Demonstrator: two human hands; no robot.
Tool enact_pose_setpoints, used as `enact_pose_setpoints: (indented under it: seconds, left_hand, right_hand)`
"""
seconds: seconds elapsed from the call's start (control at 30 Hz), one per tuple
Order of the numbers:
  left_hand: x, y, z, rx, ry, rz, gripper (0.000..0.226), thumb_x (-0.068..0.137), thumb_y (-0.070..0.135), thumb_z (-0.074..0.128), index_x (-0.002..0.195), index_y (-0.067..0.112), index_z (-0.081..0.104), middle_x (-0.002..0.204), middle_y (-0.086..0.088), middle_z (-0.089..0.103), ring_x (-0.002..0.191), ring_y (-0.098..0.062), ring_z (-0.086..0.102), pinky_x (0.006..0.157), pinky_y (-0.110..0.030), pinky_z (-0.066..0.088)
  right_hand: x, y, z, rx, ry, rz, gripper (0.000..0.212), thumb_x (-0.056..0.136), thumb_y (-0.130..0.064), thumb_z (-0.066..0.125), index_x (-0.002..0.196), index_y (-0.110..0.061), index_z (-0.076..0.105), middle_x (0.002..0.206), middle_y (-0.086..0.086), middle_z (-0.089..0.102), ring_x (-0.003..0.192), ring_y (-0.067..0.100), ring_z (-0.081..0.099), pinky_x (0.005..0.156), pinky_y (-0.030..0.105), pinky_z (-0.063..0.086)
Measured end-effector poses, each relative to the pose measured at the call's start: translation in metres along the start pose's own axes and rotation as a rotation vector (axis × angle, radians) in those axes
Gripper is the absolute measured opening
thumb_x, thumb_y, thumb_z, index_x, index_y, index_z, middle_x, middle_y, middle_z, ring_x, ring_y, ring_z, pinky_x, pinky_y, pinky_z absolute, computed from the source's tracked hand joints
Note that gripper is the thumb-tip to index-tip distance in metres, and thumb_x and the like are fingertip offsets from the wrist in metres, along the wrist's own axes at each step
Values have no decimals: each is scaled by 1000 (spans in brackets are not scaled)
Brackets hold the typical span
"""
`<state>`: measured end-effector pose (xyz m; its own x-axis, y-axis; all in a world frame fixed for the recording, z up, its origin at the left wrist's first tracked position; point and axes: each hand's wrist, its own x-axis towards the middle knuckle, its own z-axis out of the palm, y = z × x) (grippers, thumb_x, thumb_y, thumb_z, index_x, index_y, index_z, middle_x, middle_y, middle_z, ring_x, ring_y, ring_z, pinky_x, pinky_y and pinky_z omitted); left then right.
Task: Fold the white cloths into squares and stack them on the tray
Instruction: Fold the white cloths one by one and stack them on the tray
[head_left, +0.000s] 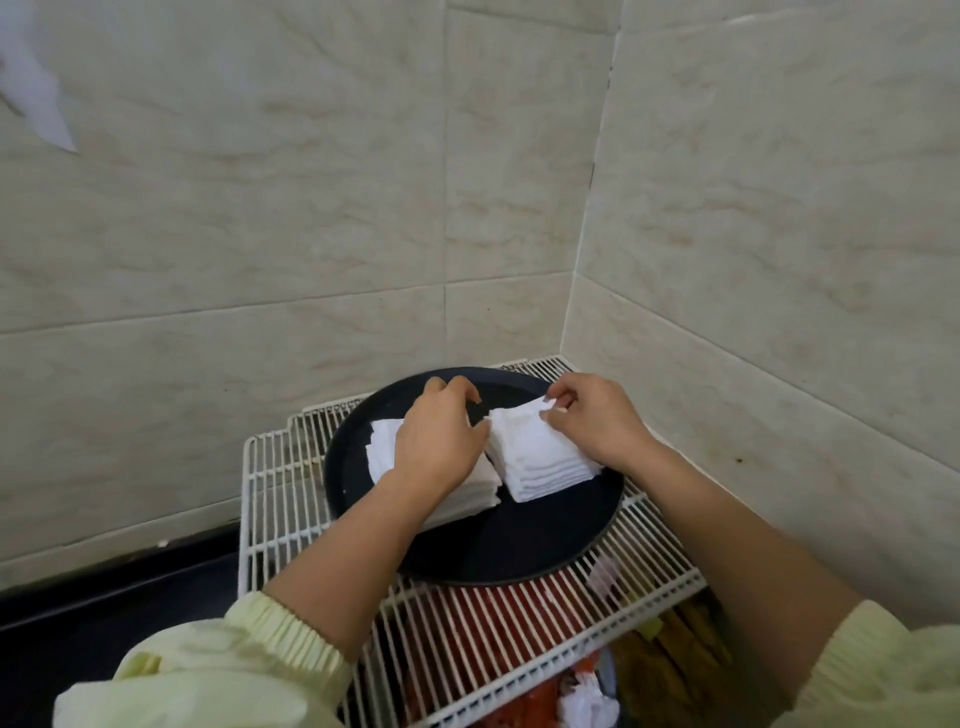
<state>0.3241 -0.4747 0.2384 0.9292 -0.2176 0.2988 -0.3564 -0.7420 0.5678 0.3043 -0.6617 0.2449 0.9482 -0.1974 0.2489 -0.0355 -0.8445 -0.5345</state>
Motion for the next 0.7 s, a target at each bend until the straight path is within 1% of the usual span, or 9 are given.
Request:
enact_pose_setpoints:
  seconds: [0.03, 0.1, 0.17, 0.23, 0.33, 0.4, 0.47, 0.57, 0.7]
  left_hand:
    - [-4, -4, -8, -17, 29, 13, 24, 86, 26, 63, 110, 20, 60, 111, -2, 55, 94, -21, 57, 78, -33, 47]
    - [-19, -22, -32, -41, 77, 19, 18, 87, 26, 62, 104, 22, 63, 108, 0, 57, 91, -19, 59, 79, -32, 48]
    - [-39, -45, -55, -44, 130, 13, 13, 86, 25, 62, 98, 22, 65, 101, 3, 58, 82, -14, 57, 74, -26, 43]
    - [-69, -78, -82, -42, 190, -24, 10, 85, 23, 64, 93, 20, 67, 97, 1, 60, 78, -14, 58, 72, -23, 39]
    - [-117, -129, -119, 5, 225, -106, 12, 86, 24, 62, 95, 18, 67, 101, -3, 64, 87, -21, 63, 78, -32, 48]
    - [-158, -166, -150, 42, 241, -190, 12, 86, 26, 61, 95, 19, 66, 101, -2, 64, 90, -22, 62, 78, -35, 50]
    - [-197, -198, -174, 98, 260, -245, 11, 86, 28, 61, 93, 20, 65, 100, 0, 64, 91, -22, 62, 77, -36, 51]
    - [-267, -244, -208, 177, 251, -338, 13, 87, 28, 61, 95, 19, 64, 100, -2, 61, 95, -23, 60, 75, -32, 49]
    - [-356, -292, -251, 269, 230, -479, 20, 90, 28, 56, 105, 18, 63, 106, -3, 56, 100, -24, 57, 73, -31, 43]
  right_hand:
    - [-3, -11, 1, 4, 0, -32, 17, 84, -23, 69, 100, -18, 68, 90, -6, 63, 89, 15, 60, 80, 28, 46]
    - [-14, -43, 12, 26, -13, -115, 18, 84, -22, 68, 101, -17, 68, 92, -4, 65, 88, 15, 60, 81, 28, 46]
    - [-29, -75, 23, 65, -25, -186, 16, 84, -20, 67, 100, -17, 68, 91, -3, 65, 86, 14, 59, 80, 28, 46]
    - [-49, -112, 40, 90, -50, -257, 15, 85, -21, 65, 99, -17, 67, 94, -2, 65, 85, 14, 59, 81, 30, 47]
    - [-80, -164, 73, 62, -104, -369, 20, 86, -21, 65, 104, -14, 65, 102, 3, 64, 91, 18, 60, 87, 33, 48]
    - [-109, -206, 101, 50, -166, -430, 25, 87, -21, 65, 111, -13, 63, 109, 4, 63, 99, 19, 59, 89, 31, 45]
    - [-139, -239, 133, 14, -223, -484, 30, 87, -22, 64, 115, -13, 62, 115, 6, 62, 106, 22, 58, 92, 31, 43]
    - [-192, -288, 184, -25, -331, -539, 29, 87, -25, 62, 114, -14, 60, 117, 8, 59, 110, 25, 55, 92, 34, 44]
    - [-262, -351, 238, -50, -450, -622, 30, 89, -30, 62, 115, -16, 57, 115, 4, 56, 108, 23, 55, 89, 33, 45]
